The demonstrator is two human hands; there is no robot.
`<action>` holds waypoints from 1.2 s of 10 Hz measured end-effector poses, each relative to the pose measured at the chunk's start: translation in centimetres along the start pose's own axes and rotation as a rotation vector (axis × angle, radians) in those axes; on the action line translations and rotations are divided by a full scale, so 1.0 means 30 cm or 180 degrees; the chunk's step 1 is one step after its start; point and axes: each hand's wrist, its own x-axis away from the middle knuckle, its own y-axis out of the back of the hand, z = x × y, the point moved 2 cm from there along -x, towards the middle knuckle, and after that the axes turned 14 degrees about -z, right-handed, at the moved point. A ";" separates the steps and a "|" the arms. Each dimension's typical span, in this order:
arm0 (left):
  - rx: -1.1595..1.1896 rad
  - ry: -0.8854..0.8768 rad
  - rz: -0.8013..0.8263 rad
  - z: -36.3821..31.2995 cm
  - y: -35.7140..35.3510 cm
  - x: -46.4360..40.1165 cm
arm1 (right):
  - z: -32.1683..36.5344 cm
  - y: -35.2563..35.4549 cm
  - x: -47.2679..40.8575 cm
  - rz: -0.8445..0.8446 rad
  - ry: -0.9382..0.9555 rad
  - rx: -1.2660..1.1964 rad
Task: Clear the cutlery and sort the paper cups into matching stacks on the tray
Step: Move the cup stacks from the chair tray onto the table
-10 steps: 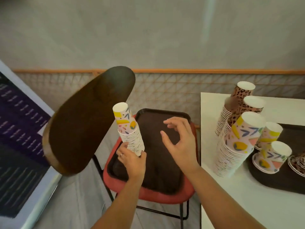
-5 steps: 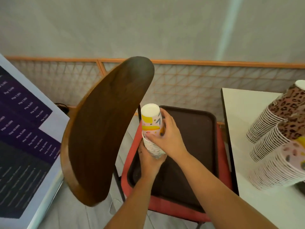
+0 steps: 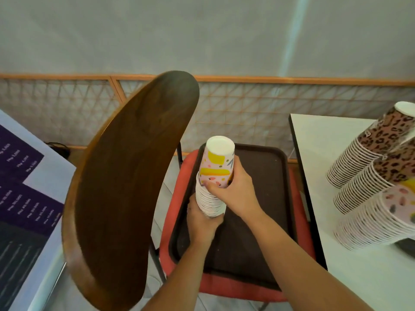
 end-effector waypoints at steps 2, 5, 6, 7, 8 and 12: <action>0.0137 -0.0173 0.0205 -0.075 0.011 0.040 | 0.064 0.090 0.039 -0.0209 0.0133 -0.0002; 0.0506 -0.0347 0.0785 -0.203 -0.056 0.249 | 0.090 0.330 0.167 -0.0898 0.0147 -0.0077; 0.0568 -0.0367 0.1020 -0.247 -0.103 0.370 | 0.075 0.455 0.217 -0.1144 0.0276 0.0089; 0.0590 -0.0384 0.1214 -0.278 -0.146 0.474 | 0.056 0.563 0.258 -0.1199 0.0303 0.0300; 0.0608 -0.0360 0.1334 -0.306 -0.213 0.615 | 0.031 0.714 0.312 -0.1152 0.0311 0.0306; 0.0402 -0.0286 0.1510 -0.383 -0.489 0.956 | -0.162 1.136 0.380 -0.0971 0.0086 0.0389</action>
